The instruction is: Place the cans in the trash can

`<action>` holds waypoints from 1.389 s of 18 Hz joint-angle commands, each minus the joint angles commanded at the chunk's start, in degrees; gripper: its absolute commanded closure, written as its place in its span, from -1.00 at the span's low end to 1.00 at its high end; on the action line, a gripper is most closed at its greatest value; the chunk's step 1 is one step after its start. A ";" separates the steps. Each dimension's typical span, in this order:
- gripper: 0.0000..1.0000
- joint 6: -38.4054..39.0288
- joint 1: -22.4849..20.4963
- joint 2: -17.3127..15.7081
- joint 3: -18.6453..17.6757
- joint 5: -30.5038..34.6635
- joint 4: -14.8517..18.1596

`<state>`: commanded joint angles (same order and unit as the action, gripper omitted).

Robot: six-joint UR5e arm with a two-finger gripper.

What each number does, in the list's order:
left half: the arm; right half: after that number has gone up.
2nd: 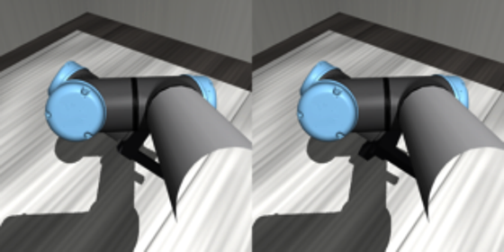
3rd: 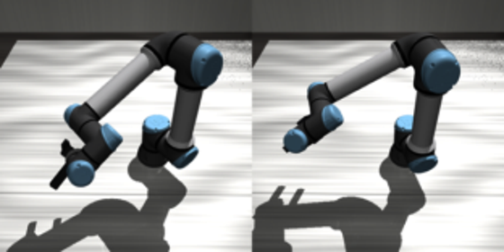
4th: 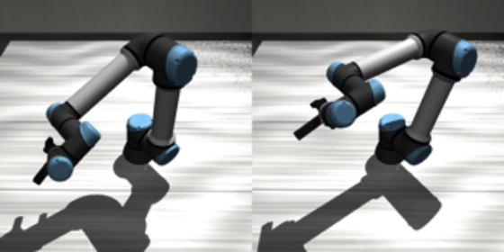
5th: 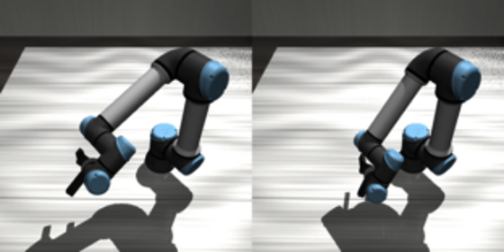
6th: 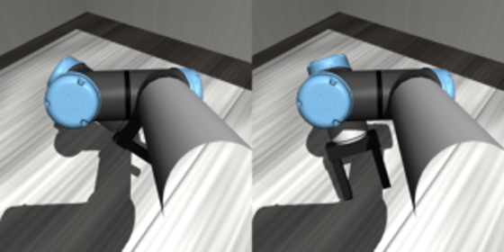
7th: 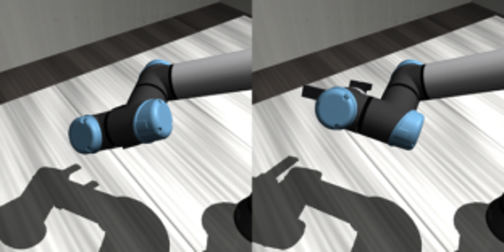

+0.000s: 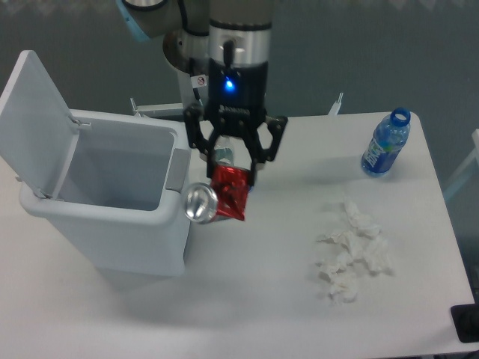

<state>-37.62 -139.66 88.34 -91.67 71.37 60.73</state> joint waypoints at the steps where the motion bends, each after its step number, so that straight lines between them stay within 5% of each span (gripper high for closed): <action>1: -0.25 0.00 0.09 -0.62 -0.26 -0.35 0.61; 13: -0.28 -0.26 6.50 -4.93 -5.97 -0.53 4.49; 25: -0.49 -0.26 7.12 -4.49 -6.16 -0.71 4.57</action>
<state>-37.88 -132.54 83.85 -97.82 70.66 65.30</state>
